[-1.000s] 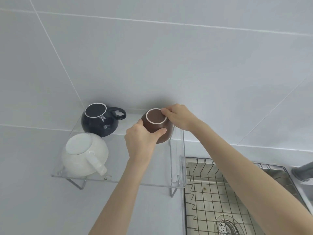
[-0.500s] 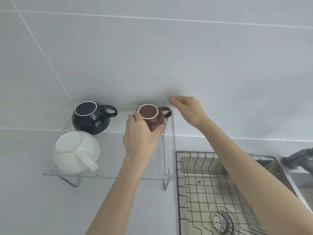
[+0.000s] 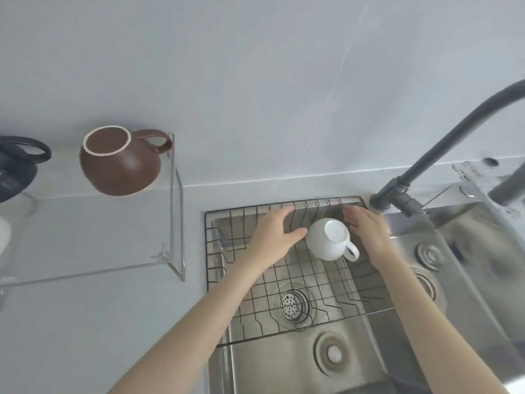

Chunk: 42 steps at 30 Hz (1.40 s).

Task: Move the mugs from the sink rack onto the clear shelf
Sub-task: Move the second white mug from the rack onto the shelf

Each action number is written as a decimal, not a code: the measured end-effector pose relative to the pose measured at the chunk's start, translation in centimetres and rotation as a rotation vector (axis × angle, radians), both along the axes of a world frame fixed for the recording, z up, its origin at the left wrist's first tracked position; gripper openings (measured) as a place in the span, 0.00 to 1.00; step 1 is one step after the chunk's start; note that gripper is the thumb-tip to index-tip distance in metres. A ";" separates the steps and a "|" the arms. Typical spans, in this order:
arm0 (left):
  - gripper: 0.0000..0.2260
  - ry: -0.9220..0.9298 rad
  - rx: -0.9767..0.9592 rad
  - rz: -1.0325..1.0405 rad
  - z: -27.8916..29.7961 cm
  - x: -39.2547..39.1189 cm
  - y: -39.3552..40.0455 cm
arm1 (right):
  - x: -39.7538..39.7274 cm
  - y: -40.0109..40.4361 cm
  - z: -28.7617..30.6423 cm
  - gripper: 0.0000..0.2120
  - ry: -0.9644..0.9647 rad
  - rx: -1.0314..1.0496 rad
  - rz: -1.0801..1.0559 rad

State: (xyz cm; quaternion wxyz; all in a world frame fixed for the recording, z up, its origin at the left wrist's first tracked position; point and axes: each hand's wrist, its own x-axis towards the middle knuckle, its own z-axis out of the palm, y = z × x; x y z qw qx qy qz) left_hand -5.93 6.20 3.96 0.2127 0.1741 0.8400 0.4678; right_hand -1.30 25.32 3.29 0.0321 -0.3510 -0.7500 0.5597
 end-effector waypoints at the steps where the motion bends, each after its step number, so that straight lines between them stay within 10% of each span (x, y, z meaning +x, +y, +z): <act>1: 0.27 -0.052 -0.019 -0.029 -1.1 0.1 1.1 | 0.7 0.6 -1.2 0.11 -0.027 -0.015 -0.020; 19: 0.37 -0.086 -0.151 0.018 -10.8 0.1 10.2 | 1.3 1.7 -7.4 0.18 -0.142 0.047 -0.029; 42: 0.27 0.179 0.008 0.506 11.3 0.3 -19.8 | -2.6 -22.4 12.3 0.14 0.400 0.043 0.534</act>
